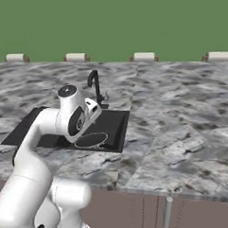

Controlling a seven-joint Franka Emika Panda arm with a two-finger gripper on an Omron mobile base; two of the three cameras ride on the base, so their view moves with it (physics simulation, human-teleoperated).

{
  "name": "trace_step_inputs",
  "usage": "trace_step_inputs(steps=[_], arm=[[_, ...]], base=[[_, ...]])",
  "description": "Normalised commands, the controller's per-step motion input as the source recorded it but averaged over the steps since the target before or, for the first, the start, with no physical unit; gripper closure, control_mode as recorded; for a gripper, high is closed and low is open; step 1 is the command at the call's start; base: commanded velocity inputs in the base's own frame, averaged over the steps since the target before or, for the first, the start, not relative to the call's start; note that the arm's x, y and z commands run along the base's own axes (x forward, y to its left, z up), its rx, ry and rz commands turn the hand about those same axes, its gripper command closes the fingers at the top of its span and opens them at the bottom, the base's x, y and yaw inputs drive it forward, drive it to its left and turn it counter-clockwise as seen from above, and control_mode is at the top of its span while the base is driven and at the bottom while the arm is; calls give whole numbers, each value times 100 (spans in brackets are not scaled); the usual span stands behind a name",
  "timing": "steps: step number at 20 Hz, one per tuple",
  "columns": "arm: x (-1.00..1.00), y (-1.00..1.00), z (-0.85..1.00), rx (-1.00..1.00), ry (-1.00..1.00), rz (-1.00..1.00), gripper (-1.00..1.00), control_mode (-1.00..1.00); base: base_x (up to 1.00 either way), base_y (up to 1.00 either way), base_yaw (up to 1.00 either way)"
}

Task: Move the pot and pan from the stove into the sink.

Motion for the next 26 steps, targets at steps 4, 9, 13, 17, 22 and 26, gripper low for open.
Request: trace_step_inputs(steps=[4, 9, 13, 17, 22, 26], arm=[[-83, 16, 0, -6, -8, 13, -100, -100], [-69, 14, 2, -15, -27, 9, -100, -100], [-53, 15, 15, -20, -45, 5, -100, -100], [-56, 13, 53, -6, -35, 6, -100, -100], [-89, 4, 12, 0, -16, 4, -100, -100], [-3, 0, 0, 0, -1, 0, -100, -100]], base=[[0, 0, 0], [0, 0, 0], [0, 0, 0], [0, 0, 0], [0, 0, 0], [0, 0, 0]])
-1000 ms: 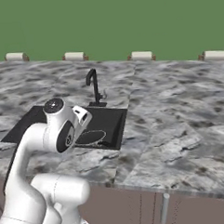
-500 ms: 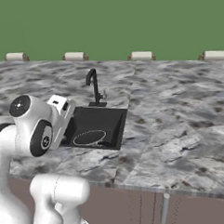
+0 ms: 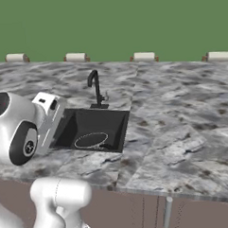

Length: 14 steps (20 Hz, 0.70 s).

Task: Move the pot and pan from the stove into the sink.

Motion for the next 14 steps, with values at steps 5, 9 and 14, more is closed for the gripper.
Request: trace_step_inputs(steps=[5, 9, 14], arm=[[0, 0, 0, 0, 0, 0, -100, 100], [0, 0, 0, 0, 0, 0, -100, 100], [0, 0, 0, 0, 0, 0, -100, 100]], base=[[-24, 0, 0], [-87, 0, 0], [-38, 0, 0]])
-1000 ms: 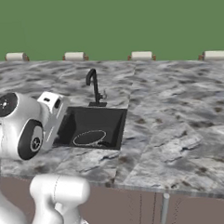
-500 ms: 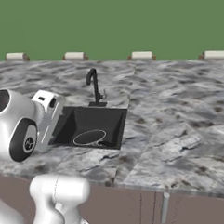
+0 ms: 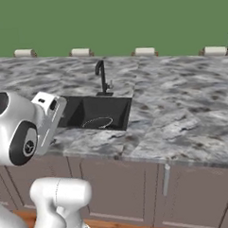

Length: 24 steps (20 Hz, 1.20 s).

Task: Move the pot and pan from the stove into the sink.

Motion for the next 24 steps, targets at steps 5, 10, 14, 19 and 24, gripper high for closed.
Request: trace_step_inputs(steps=[5, 10, 14, 19, 24], arm=[[0, 0, 0, 0, 0, 0, -100, 100], [0, 0, 0, 0, 0, 0, -100, 100], [0, 0, 0, 0, 0, 0, -100, 100], [0, 0, 0, 0, 0, 0, -100, 100], [0, 0, 0, 0, 0, 0, -100, 100]], base=[[-21, -20, -27], [-7, -3, -44], [-7, 0, -45], [-8, 0, -45], [-5, 0, -46]])
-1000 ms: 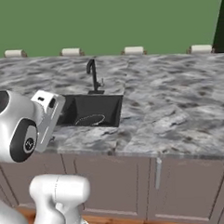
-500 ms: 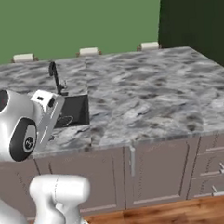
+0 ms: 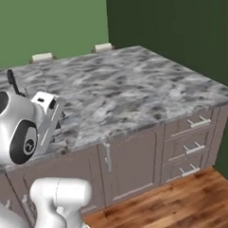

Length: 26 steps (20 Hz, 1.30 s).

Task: Move the pot and pan from the stove into the sink.

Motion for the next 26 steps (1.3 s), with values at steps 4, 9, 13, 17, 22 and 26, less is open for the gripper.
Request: trace_step_inputs(steps=[4, 9, 13, 17, 22, 26], arm=[[0, 0, 0, 0, 0, 0, -100, 100], [0, 0, 0, 0, 0, 0, -100, 100], [0, 0, 0, 0, 0, 0, -100, 100], [0, 0, 0, 0, 0, 0, -100, 100], [0, 0, 0, 0, 0, 0, -100, 100], [0, 0, 0, 0, 0, 0, -100, 100]], base=[[0, 0, -47], [0, 0, -46], [0, 0, -47], [0, 1, -48], [4, 4, -46], [5, 6, -46]])
